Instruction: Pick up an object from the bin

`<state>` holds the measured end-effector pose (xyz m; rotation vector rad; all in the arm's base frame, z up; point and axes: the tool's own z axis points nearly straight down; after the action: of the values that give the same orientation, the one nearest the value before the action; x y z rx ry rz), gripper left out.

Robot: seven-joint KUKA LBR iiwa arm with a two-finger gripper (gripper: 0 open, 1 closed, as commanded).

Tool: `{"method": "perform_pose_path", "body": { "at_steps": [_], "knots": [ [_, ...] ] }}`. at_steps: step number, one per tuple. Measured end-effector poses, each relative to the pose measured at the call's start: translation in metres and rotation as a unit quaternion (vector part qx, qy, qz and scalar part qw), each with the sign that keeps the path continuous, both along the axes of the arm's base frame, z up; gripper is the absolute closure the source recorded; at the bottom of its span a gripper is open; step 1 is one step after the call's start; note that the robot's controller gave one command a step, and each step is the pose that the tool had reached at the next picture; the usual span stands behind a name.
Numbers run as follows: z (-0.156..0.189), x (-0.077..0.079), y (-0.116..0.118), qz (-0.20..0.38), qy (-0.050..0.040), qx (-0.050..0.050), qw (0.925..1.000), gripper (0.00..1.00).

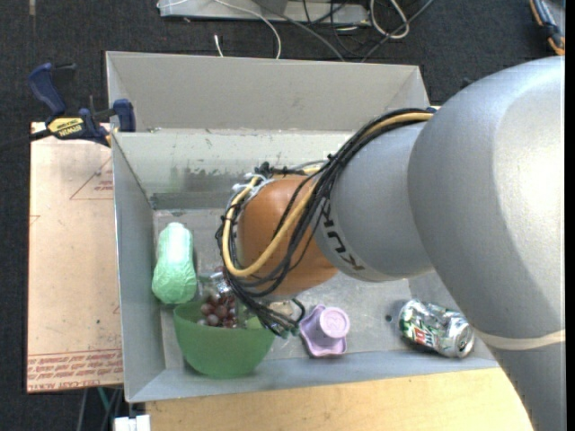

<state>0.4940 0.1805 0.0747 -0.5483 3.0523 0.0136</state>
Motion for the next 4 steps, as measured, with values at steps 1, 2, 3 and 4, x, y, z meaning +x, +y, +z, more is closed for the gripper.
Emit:
{"method": "perform_pose_path", "body": {
  "at_steps": [1, 2, 3, 4],
  "knots": [
    [0.001, -0.002, -0.028, -0.189, -0.0004, 0.007, 0.982, 1.0],
    [0.001, -0.002, -0.028, -0.189, -0.0001, 0.007, 0.982, 1.0],
    [0.02, -0.003, -0.028, -0.189, 0.0019, 0.006, 0.9819, 1.0],
    [0.037, -0.004, -0.028, -0.189, 0.0031, 0.006, 0.982, 1.0]
  ]
}}
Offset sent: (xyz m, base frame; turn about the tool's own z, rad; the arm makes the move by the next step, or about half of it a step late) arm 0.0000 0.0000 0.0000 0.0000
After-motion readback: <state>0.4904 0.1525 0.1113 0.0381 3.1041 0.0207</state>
